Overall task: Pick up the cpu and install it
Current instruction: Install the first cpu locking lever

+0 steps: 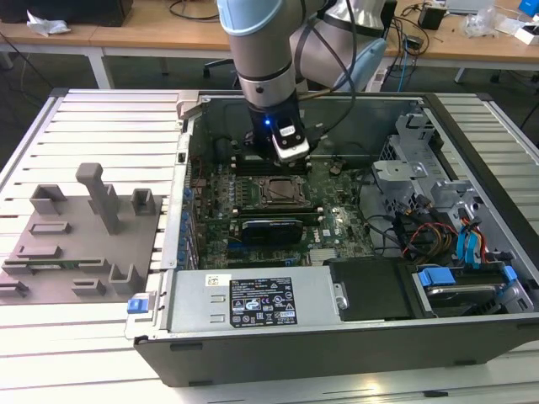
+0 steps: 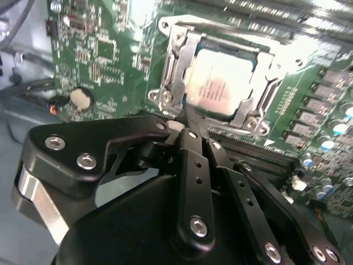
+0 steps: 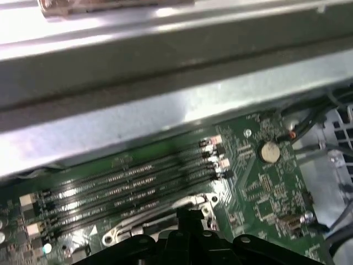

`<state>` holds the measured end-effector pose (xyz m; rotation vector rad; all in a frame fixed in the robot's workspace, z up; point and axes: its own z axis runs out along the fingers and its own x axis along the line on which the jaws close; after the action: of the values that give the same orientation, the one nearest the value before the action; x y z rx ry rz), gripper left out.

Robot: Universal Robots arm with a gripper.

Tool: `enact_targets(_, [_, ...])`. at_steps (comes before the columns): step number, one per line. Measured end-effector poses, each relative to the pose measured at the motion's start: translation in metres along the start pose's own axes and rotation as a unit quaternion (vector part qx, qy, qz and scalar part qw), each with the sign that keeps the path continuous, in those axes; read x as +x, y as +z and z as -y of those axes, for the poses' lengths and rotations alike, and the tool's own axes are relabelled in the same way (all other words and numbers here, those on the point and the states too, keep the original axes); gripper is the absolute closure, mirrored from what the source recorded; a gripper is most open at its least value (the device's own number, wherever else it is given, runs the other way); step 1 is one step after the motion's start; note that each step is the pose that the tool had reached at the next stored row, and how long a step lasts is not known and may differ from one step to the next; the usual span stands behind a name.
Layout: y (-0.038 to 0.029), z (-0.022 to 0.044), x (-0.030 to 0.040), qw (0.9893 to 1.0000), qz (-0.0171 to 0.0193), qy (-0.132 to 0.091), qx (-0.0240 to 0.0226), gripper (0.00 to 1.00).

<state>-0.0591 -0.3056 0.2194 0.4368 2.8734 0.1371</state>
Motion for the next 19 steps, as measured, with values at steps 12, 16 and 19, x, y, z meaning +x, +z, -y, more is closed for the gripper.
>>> enact_targets(12, [0.0011, -0.0003, -0.0039, 0.9980, -0.0238, -0.002, 0.0585, 0.89])
enact_targets(16, [0.0018, -0.0005, -0.0052, 0.9953, -0.0657, -0.002, 0.0712, 0.89])
enact_targets(19, [0.0022, -0.0009, -0.0063, 0.9914, -0.1025, -0.001, 0.0815, 0.89])
